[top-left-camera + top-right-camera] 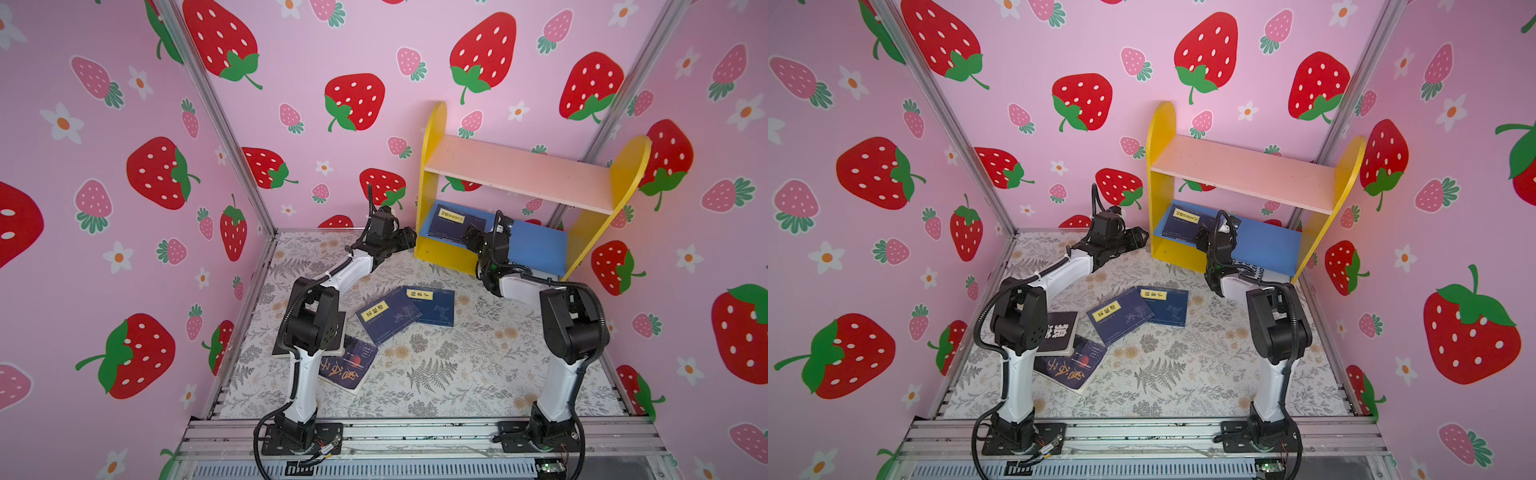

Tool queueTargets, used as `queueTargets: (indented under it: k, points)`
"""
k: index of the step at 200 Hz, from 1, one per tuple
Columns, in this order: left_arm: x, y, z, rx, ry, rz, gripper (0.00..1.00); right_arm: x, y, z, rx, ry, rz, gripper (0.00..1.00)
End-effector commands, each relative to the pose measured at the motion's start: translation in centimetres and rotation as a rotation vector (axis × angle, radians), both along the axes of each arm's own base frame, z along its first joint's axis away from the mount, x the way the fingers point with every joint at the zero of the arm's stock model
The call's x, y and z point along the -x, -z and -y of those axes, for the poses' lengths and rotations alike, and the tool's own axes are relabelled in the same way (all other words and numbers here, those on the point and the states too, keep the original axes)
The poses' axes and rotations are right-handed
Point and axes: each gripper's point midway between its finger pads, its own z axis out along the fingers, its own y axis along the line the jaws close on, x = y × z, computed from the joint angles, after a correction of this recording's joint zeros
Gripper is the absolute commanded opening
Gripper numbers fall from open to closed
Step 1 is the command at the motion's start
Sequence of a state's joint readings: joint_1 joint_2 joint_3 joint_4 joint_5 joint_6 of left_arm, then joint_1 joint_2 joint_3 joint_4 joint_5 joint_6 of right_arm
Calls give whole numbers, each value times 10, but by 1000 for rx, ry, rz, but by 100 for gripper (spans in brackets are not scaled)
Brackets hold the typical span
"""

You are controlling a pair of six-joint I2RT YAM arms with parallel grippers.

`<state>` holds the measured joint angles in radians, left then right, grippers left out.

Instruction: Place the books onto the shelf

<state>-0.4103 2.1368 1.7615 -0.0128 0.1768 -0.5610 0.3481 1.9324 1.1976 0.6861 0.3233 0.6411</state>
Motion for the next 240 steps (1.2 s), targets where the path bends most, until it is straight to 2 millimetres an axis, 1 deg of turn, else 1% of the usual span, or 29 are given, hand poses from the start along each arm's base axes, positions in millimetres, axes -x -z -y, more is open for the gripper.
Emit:
queueTargets:
  k: [1,28,44,69,83,103,125,138,161,180,192,205,214,223,240]
  points:
    - [-11,-23,6,28,20,75,75,-10,7,20,13,51,-35,91]
    - [-13,-22,6,41,17,73,75,-17,22,16,13,40,-93,88]
    - [-15,-22,6,49,18,75,75,-18,29,7,-5,-1,-106,83]
    - [-24,-23,5,67,20,78,75,-18,36,-16,-6,-91,-108,80]
    - [-29,-27,9,77,36,97,75,-18,38,-28,8,-136,-102,78]
    - [-36,-29,12,82,43,122,75,-18,43,-39,16,-161,-115,76]
    - [-42,-29,13,79,40,143,75,-18,46,-47,19,-181,-117,75]
    - [-45,-29,14,88,44,147,75,-19,47,-55,21,-202,-118,75]
    - [-46,-29,17,107,49,154,76,-19,44,-70,30,-232,-111,73]
    - [-47,-30,18,113,51,157,75,-23,45,-78,44,-254,-104,72]
    - [-48,-29,17,112,51,157,76,-26,47,-81,56,-263,-106,72]
    - [-47,-31,19,112,58,162,76,-28,50,-78,73,-249,-115,72]
    - [-47,-31,19,115,58,163,75,-28,50,-73,82,-228,-120,72]
    - [-47,-32,19,117,57,165,75,-27,50,-67,88,-202,-124,76]
    - [-48,-33,19,126,56,168,75,-28,44,-53,81,-152,-121,79]
